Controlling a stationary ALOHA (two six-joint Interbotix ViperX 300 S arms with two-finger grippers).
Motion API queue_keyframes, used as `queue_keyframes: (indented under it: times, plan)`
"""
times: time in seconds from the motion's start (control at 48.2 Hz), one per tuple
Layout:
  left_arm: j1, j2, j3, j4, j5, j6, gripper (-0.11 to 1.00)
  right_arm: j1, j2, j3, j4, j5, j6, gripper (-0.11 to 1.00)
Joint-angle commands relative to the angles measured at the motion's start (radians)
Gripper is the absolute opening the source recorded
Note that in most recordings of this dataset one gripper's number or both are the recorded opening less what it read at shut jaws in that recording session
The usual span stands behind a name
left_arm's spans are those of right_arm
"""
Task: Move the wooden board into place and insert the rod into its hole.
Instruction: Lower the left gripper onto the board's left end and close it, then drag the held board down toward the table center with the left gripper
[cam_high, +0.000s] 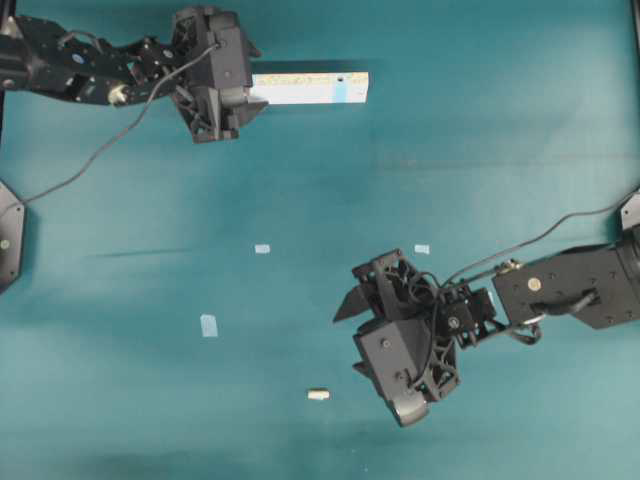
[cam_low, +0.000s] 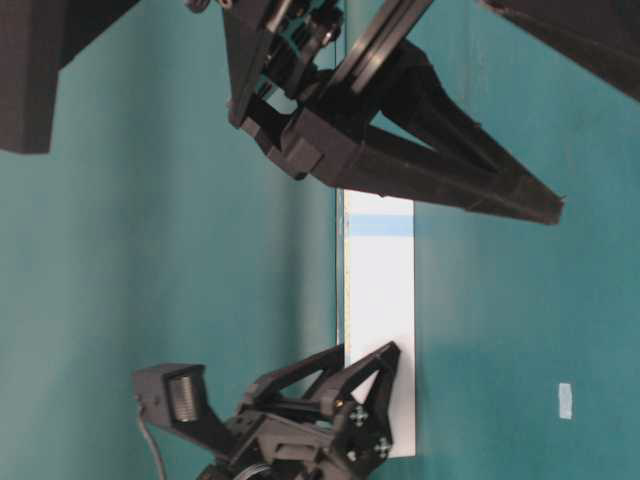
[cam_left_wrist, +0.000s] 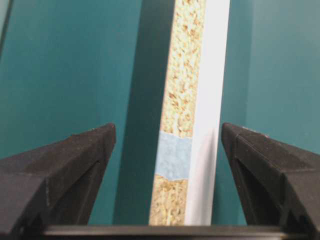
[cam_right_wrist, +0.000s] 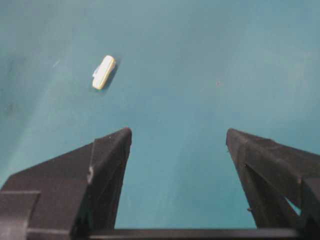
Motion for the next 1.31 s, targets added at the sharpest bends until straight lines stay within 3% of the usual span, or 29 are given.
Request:
queue_keyframes:
  times: [0.0,0.477,0.581,0.747,1.037,1.203,1.286]
  plan:
    - [0.002,0.003,-0.018,0.000,-0.031,-0.005,0.87,0.000,-0.014,-0.028,0.002,0.014,0.002,0.86]
    - [-0.005,0.049,-0.032,0.000,-0.083,-0.009,0.85,0.000,-0.017,-0.028,-0.002,0.054,0.000,0.86]
    - [-0.008,0.060,-0.028,0.000,-0.083,-0.009,0.72,0.000,-0.021,-0.025,-0.002,0.055,0.000,0.86]
    - [-0.028,0.092,-0.034,0.000,-0.083,-0.009,0.39,0.000,-0.021,-0.023,-0.002,0.057,0.000,0.86]
    - [-0.058,0.095,-0.054,0.000,-0.083,-0.009,0.38,0.000,-0.025,-0.021,-0.002,0.066,0.000,0.85]
    - [-0.067,0.064,-0.051,-0.002,-0.058,-0.009,0.21,0.000,-0.025,-0.023,-0.003,0.066,0.000,0.85]
    - [-0.077,0.032,-0.044,0.000,-0.018,-0.014,0.21,0.000,-0.025,-0.025,-0.003,0.066,0.000,0.85]
